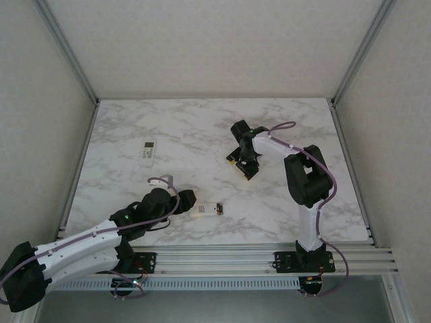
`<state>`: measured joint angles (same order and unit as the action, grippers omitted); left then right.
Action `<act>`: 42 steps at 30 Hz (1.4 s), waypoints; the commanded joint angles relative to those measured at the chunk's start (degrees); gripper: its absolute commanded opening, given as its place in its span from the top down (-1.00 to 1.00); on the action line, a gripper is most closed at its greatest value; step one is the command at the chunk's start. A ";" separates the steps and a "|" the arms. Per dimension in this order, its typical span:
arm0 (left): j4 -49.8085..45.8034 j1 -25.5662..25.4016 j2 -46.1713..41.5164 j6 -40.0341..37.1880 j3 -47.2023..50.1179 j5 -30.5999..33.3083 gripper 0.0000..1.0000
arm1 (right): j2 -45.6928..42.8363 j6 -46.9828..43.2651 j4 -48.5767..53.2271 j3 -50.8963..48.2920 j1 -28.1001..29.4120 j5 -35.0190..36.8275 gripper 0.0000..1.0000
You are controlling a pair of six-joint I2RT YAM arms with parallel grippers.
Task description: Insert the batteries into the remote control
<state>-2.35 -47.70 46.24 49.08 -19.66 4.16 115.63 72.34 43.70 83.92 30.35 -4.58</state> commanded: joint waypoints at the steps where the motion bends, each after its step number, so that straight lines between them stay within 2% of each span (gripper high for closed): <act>1: -1.80 -0.36 -2.47 0.26 0.73 2.09 -0.59 | 2.00 3.57 3.58 -1.10 -0.26 0.38 -0.48; 8: -1.47 -0.36 -5.51 1.55 2.25 2.94 -0.59 | 1.14 3.07 4.68 -2.35 -0.52 1.35 -0.39; 22: -0.84 -0.37 -4.81 1.76 2.06 2.43 -0.59 | -4.14 3.15 7.59 -2.16 -0.63 1.44 -0.49; 30: -0.66 -0.35 -5.66 2.07 2.96 2.62 -0.59 | -8.83 9.64 6.26 -6.86 -0.64 1.96 -0.53; 36: -1.15 -0.35 -5.32 1.61 2.48 2.52 -0.59 | -6.78 11.47 2.08 -7.77 -0.98 -1.27 -0.55; 42: -1.29 -0.37 -5.51 1.46 2.50 2.78 -0.59 | -4.21 11.85 0.43 -6.90 -1.15 -1.47 -0.56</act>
<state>-3.11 -47.70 41.28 50.61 -17.43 5.67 109.43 82.56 44.71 76.95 29.67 -5.63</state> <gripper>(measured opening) 0.794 0.781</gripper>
